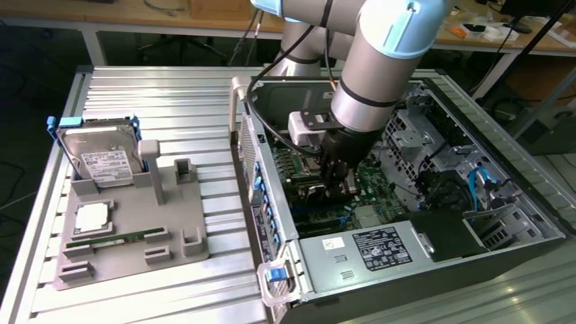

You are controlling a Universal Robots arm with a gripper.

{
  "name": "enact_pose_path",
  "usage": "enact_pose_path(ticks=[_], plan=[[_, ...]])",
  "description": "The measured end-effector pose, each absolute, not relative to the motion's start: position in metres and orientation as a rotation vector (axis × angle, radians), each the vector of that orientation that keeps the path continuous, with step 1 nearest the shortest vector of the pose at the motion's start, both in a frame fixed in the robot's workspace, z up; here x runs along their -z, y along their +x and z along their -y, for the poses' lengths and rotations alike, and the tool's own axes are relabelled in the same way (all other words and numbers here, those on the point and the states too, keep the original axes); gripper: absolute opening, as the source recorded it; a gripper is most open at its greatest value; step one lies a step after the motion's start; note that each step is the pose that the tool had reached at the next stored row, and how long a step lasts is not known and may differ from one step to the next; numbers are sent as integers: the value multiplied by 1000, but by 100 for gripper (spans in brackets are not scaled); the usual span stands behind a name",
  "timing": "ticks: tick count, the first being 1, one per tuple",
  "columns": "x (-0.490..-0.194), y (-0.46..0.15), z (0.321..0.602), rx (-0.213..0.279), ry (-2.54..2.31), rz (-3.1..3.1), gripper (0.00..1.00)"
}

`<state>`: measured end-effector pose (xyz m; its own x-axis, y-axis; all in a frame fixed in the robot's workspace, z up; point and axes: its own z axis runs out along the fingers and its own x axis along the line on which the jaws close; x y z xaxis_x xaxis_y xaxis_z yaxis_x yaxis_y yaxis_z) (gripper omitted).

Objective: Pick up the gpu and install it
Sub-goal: 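Insert the gpu into the slot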

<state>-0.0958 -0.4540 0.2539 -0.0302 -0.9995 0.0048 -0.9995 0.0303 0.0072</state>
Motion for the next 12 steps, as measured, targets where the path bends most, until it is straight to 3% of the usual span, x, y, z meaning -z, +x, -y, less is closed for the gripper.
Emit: enact_pose_path(ticks=[12], plan=[[-247, -93, 454, 3, 2183, 2244, 27]])
